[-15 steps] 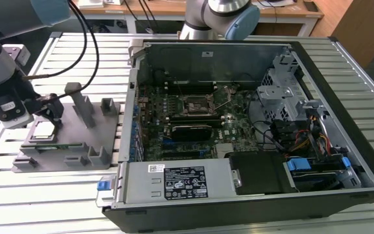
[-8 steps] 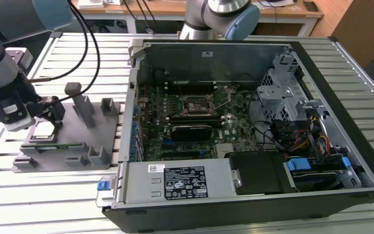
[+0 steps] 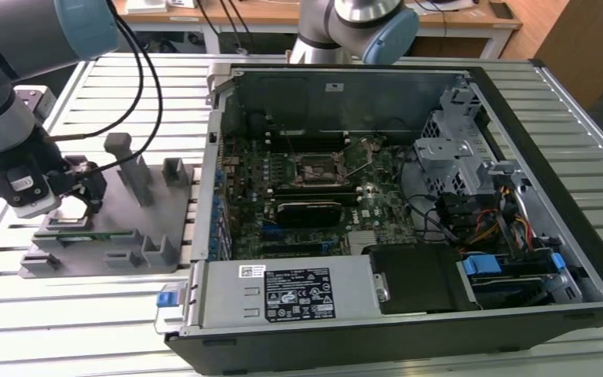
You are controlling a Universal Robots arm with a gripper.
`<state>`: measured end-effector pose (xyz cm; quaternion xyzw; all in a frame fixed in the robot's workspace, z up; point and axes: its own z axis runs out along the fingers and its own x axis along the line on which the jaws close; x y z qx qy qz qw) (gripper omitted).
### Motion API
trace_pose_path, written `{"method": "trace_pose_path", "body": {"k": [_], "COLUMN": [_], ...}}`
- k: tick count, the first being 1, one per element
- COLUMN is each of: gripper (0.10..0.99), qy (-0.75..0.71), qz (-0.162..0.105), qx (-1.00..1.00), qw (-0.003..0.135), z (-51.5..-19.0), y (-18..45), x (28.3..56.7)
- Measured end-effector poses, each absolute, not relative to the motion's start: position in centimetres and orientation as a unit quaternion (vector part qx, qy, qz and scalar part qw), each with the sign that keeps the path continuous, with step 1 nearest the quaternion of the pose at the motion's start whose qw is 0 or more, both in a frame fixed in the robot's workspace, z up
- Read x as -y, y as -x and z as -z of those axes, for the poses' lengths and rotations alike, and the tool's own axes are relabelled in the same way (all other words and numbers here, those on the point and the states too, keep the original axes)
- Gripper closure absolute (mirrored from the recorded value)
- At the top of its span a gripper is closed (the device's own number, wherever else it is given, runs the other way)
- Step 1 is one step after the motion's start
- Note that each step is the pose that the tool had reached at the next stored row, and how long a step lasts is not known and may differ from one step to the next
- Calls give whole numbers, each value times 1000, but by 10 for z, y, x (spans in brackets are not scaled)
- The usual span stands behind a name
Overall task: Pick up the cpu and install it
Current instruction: 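Pick up the cpu and move it towards the insertion slot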
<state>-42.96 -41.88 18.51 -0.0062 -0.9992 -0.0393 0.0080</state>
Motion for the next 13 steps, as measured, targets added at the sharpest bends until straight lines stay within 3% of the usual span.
{"method": "trace_pose_path", "body": {"k": [1, 2, 8, 9, 13], "gripper": [306, 376, 392, 455, 545], "qy": [6, 6, 6, 6, 6], "qz": [39, 39, 39, 39, 39], "qx": [999, 999, 999, 999, 999], "qw": [8, 8, 8, 8, 8], "z": [-184, -184, -184, -183, -183], "y": [430, 431, 434, 434, 432], "x": [419, 419, 419, 419, 418]}}
